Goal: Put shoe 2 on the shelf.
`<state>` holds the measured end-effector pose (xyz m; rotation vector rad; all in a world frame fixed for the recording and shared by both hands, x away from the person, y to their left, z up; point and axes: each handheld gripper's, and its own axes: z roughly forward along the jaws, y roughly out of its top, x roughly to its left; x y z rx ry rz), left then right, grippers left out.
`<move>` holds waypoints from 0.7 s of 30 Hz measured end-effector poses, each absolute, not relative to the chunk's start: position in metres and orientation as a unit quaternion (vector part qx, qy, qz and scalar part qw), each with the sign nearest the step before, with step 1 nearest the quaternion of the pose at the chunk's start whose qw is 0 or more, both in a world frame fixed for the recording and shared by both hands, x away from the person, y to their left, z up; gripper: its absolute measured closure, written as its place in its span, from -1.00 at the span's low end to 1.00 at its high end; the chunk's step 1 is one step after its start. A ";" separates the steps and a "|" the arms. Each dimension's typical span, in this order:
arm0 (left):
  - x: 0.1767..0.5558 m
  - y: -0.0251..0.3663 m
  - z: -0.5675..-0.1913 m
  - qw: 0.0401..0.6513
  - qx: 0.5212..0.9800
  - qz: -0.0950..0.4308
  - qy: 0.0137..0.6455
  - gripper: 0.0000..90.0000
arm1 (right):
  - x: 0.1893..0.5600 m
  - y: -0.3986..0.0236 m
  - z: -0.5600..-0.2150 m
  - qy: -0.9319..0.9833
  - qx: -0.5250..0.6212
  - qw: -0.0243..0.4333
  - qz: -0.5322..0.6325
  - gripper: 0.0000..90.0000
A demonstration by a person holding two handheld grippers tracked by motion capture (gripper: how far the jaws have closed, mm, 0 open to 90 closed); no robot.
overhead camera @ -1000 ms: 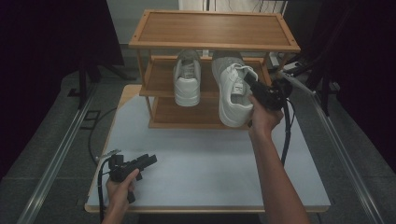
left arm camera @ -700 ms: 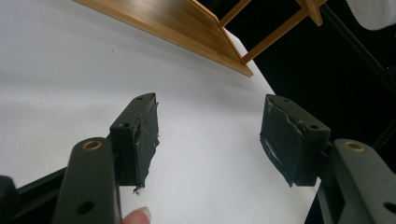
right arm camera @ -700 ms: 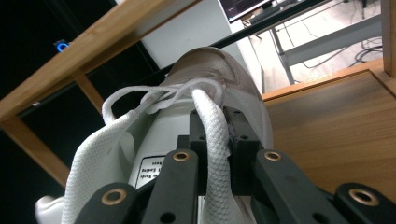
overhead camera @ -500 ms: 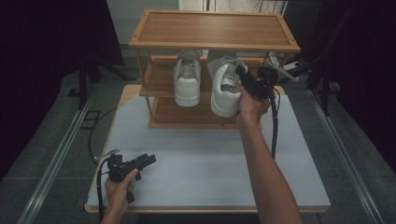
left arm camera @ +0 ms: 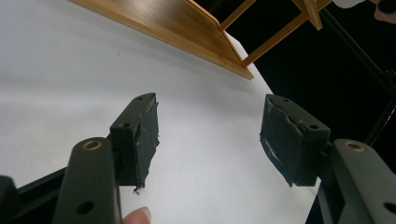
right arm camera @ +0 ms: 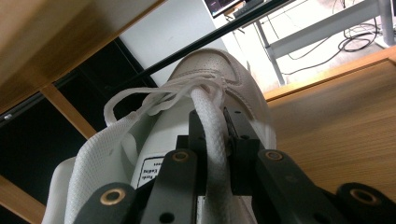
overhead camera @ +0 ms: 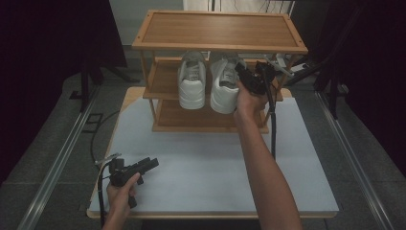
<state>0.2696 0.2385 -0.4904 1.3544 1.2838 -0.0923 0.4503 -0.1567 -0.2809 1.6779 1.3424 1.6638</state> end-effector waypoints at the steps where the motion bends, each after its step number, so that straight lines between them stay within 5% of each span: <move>1: 0.270 0.239 -0.490 0.594 0.583 -0.040 0.553 -0.18 | 0.452 -0.156 -0.282 0.481 0.605 0.210 0.600 0.82; 15: 0.270 0.240 -0.490 0.595 0.582 -0.040 0.553 -0.18 | 0.465 -0.146 -0.288 0.471 0.618 0.203 0.595 0.77; 21: 0.269 0.242 -0.490 0.596 0.580 -0.037 0.555 -0.18 | 0.470 -0.142 -0.289 0.476 0.613 0.193 0.600 0.59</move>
